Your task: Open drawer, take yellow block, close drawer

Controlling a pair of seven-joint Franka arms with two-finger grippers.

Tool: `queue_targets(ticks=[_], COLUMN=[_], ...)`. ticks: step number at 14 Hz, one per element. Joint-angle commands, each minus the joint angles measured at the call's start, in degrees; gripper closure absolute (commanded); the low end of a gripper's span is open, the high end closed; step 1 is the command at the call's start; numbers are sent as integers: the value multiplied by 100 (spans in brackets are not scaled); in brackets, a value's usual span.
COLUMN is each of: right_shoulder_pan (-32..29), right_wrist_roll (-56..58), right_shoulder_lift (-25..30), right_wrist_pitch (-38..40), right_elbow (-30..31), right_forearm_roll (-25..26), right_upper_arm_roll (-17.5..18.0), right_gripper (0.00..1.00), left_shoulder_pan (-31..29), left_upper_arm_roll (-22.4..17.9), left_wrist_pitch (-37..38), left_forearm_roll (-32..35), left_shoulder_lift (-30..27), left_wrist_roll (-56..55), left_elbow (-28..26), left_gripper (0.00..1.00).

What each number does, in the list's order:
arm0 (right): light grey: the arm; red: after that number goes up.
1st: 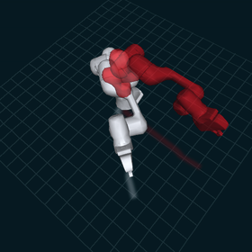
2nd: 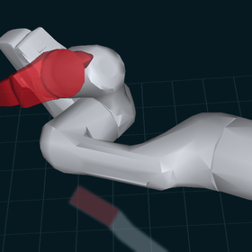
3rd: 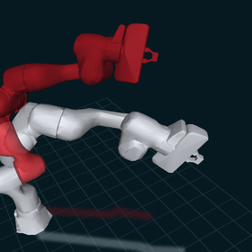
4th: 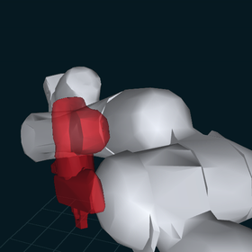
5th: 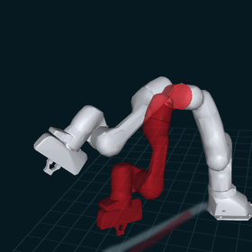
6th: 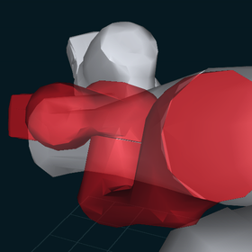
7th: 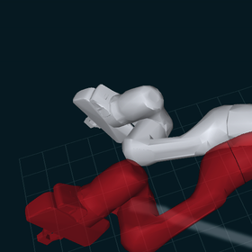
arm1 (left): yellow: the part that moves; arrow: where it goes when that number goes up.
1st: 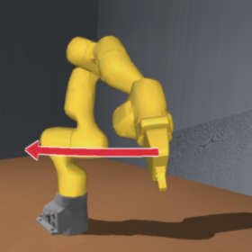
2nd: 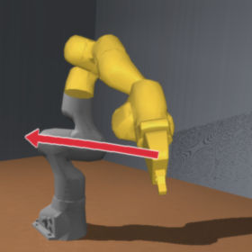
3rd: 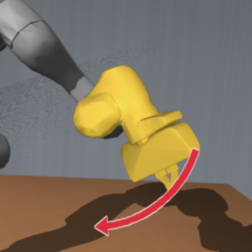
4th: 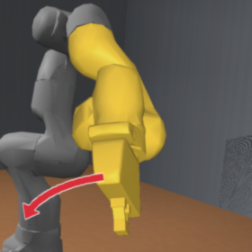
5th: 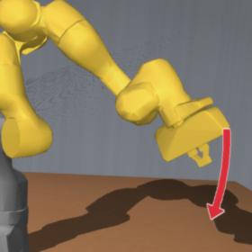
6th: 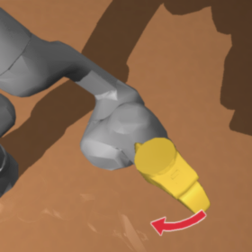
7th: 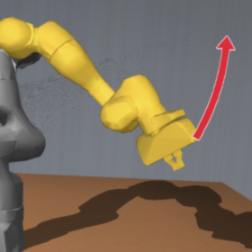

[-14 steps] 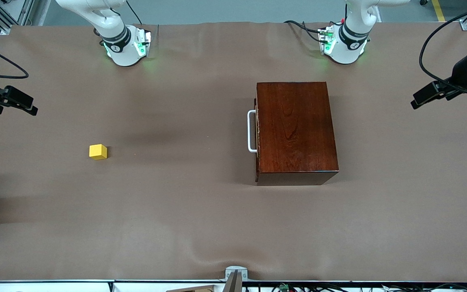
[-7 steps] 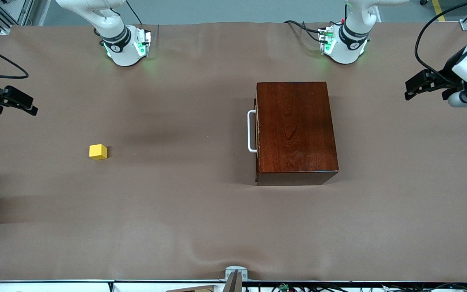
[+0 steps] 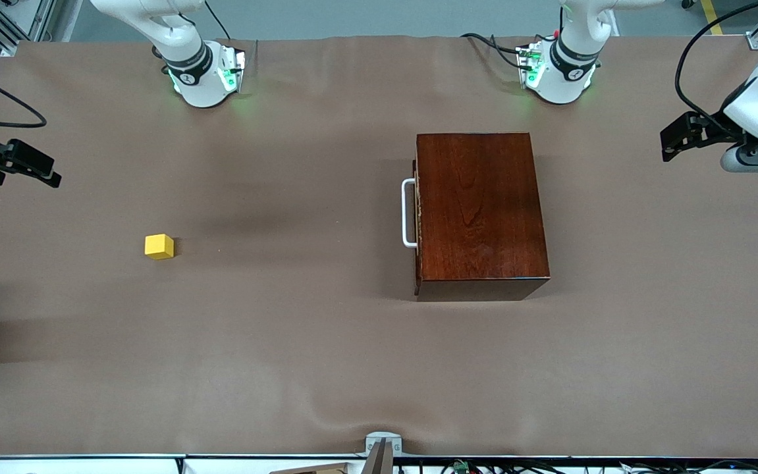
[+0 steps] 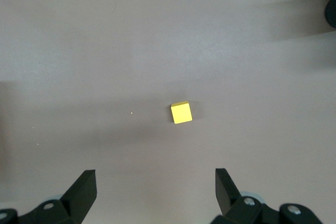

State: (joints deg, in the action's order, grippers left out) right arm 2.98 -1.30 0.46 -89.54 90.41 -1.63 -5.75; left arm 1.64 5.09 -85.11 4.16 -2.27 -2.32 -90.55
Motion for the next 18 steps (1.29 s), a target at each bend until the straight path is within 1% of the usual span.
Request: queue_targets(ticks=[1,5,18], right_shoulder_pan=[10,10,19], right_wrist_roll=[-45,-45,-45], right_shoulder_lift=[112,112,112], right_wrist_pitch=[-2,-2,-2], right_elbow=[38,38,38], right_forearm_roll=[67,67,67], right_upper_arm_roll=[12,12,12], right_gripper=[0,0,0], left_shoulder_pan=[-147,-147,-147], left_upper_arm_roll=[106,106,89], left_wrist_pitch=[65,82,39], left_forearm_roll=[-81,-292,-302], left_shoulder_lift=[-63,-54,25], left_wrist_roll=[127,127,153], left_elbow=[-24,-59,-24], left_gripper=[0,0,0])
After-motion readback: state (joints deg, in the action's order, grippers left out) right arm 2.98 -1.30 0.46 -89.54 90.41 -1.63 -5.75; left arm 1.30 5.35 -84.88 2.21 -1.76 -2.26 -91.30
